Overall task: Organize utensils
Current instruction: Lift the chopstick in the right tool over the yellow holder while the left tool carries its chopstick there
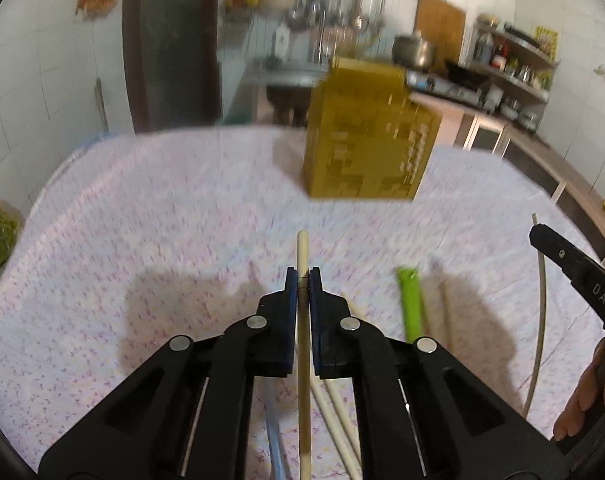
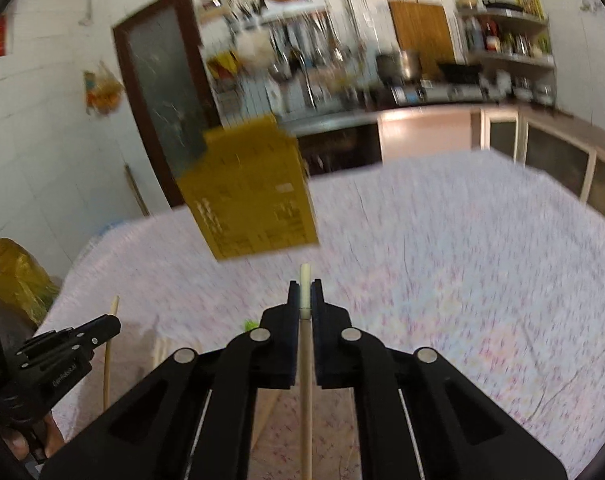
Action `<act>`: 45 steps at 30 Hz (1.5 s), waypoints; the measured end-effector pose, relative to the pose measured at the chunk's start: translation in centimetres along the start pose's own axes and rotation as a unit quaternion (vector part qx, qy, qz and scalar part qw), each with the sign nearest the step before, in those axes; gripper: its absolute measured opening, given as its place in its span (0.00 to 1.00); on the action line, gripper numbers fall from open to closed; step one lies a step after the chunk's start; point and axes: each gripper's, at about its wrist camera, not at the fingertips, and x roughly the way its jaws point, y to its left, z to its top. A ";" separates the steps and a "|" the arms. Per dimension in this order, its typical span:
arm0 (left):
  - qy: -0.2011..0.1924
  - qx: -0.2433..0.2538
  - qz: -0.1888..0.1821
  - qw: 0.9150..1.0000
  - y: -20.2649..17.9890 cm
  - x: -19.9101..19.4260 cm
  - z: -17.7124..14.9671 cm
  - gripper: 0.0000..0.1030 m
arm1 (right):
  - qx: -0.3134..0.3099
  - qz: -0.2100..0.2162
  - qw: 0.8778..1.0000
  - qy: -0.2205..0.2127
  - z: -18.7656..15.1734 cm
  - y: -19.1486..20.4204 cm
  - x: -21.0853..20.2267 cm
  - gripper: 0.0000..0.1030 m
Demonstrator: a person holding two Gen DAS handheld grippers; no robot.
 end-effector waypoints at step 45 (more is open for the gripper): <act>-0.192 0.010 0.010 0.981 -1.4 -11.3 0.8 0.04 | -0.048 0.017 0.977 -0.209 2.7 1.0 -9.2 0.06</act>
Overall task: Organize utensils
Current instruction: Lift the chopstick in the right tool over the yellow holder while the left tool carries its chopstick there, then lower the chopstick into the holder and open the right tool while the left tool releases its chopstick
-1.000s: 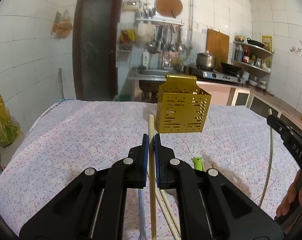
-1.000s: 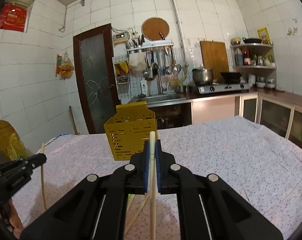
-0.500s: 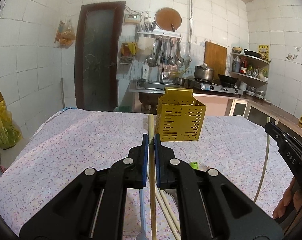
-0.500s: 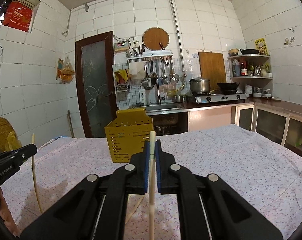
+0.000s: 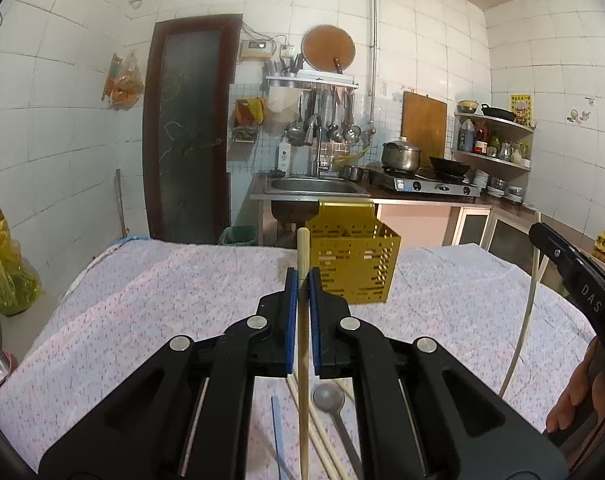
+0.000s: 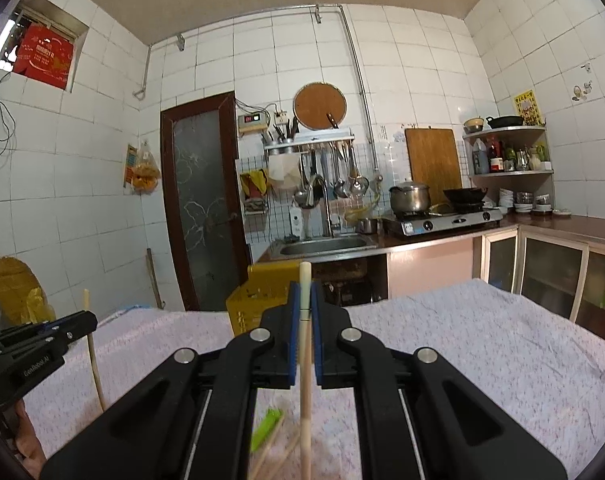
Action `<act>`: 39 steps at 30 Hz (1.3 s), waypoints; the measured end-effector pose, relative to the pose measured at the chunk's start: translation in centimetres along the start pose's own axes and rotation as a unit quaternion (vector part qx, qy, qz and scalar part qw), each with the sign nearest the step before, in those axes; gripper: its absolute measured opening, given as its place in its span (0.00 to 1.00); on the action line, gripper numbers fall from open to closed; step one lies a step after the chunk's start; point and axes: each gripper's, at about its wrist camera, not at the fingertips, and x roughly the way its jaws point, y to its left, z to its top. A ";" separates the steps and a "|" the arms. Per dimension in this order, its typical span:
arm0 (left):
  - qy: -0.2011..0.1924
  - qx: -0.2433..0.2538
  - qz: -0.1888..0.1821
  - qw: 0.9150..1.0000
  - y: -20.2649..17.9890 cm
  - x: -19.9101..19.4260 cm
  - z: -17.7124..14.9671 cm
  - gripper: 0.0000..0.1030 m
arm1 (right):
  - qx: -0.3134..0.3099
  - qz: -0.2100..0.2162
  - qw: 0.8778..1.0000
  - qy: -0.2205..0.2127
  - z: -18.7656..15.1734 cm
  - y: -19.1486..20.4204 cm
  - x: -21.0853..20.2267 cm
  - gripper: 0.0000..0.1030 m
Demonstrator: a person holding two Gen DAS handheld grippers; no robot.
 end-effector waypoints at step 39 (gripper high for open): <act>-0.045 -0.013 0.022 0.999 -3.0 29.5 13.2 0.04 | 0.001 -0.003 1.000 -0.026 5.7 -0.1 29.1 0.06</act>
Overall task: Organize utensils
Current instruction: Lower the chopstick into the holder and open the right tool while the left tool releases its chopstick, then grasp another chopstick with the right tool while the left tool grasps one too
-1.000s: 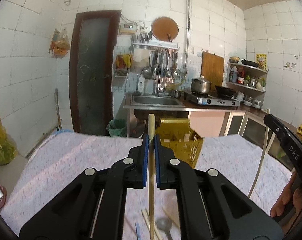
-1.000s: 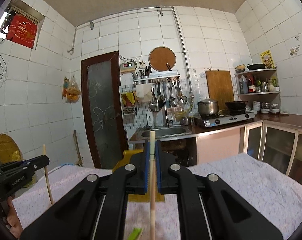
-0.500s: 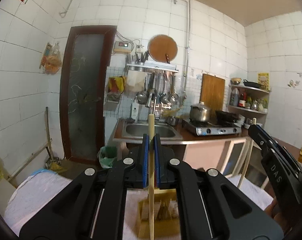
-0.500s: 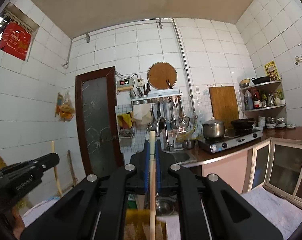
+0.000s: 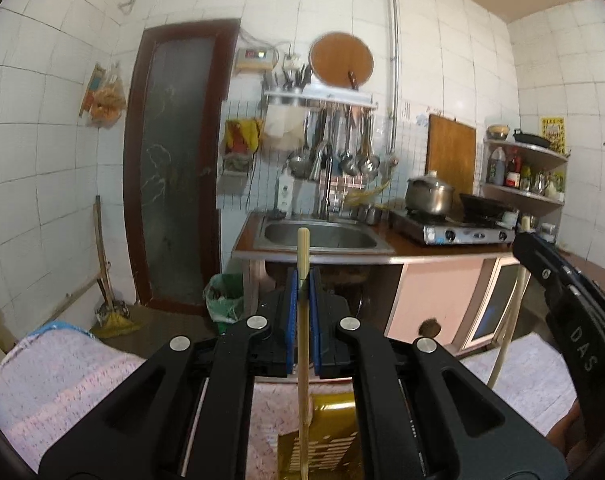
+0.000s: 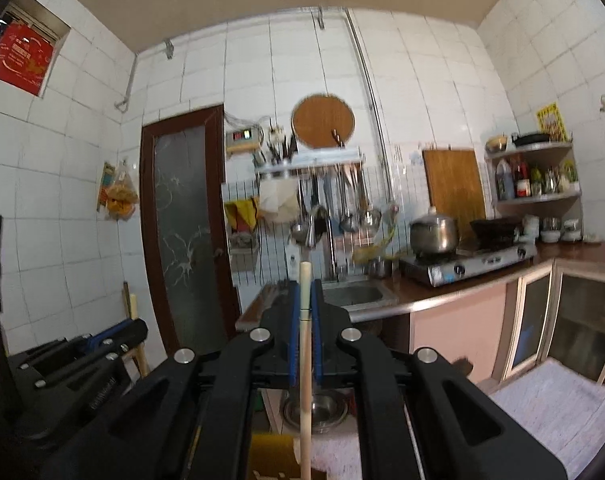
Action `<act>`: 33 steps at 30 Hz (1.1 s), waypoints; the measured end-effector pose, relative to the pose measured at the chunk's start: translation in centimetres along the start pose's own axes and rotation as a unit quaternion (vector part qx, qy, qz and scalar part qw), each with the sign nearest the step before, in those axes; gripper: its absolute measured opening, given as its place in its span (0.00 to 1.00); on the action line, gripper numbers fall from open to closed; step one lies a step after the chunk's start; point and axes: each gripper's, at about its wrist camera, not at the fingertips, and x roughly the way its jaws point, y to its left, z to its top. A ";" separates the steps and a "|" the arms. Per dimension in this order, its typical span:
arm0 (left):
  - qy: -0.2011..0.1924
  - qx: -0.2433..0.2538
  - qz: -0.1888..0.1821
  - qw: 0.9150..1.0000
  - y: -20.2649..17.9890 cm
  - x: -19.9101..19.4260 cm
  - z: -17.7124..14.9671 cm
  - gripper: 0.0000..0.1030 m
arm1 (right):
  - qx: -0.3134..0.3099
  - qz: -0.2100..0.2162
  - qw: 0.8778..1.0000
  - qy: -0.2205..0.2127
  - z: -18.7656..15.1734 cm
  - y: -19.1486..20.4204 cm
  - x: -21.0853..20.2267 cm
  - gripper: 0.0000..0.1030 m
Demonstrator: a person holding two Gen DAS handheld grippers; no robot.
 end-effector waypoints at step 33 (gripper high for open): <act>0.142 0.008 0.087 0.986 8.5 -17.8 -9.9 0.89 | -0.028 -0.046 0.978 0.203 -6.7 -0.6 -17.2 0.73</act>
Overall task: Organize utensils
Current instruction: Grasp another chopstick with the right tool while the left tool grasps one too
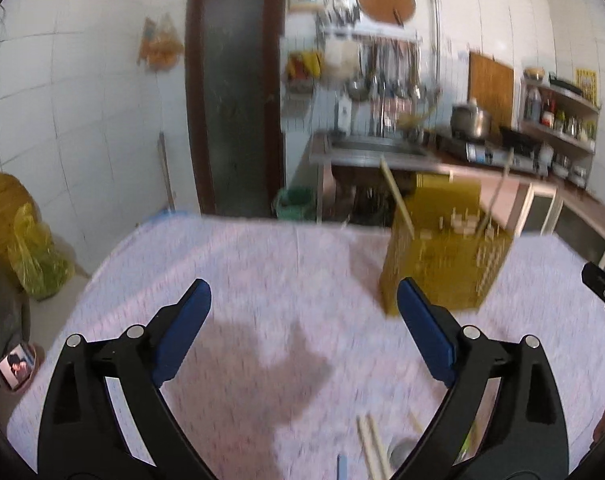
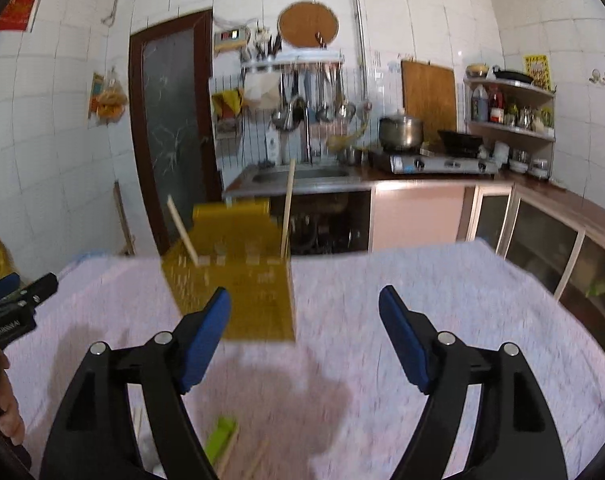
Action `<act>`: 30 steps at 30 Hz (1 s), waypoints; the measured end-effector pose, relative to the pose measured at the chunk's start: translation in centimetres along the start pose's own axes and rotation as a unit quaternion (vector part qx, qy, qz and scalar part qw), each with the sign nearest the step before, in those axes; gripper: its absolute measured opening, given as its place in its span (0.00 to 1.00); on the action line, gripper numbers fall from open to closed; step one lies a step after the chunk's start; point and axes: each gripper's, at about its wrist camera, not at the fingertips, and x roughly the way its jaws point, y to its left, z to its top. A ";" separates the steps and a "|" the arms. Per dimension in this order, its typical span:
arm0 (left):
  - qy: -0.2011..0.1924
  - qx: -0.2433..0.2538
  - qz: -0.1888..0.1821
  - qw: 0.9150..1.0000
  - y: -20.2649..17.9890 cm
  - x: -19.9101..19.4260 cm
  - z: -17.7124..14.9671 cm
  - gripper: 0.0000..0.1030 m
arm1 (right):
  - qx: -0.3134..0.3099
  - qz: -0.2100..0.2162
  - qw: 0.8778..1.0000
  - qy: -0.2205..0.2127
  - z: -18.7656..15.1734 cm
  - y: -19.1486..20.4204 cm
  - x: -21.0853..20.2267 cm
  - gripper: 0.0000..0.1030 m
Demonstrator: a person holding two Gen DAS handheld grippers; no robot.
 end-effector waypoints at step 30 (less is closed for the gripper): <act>0.190 0.021 -0.001 0.982 -1.6 6.9 -9.8 0.89 | 0.002 -0.009 0.976 0.216 -11.6 3.5 5.4 0.22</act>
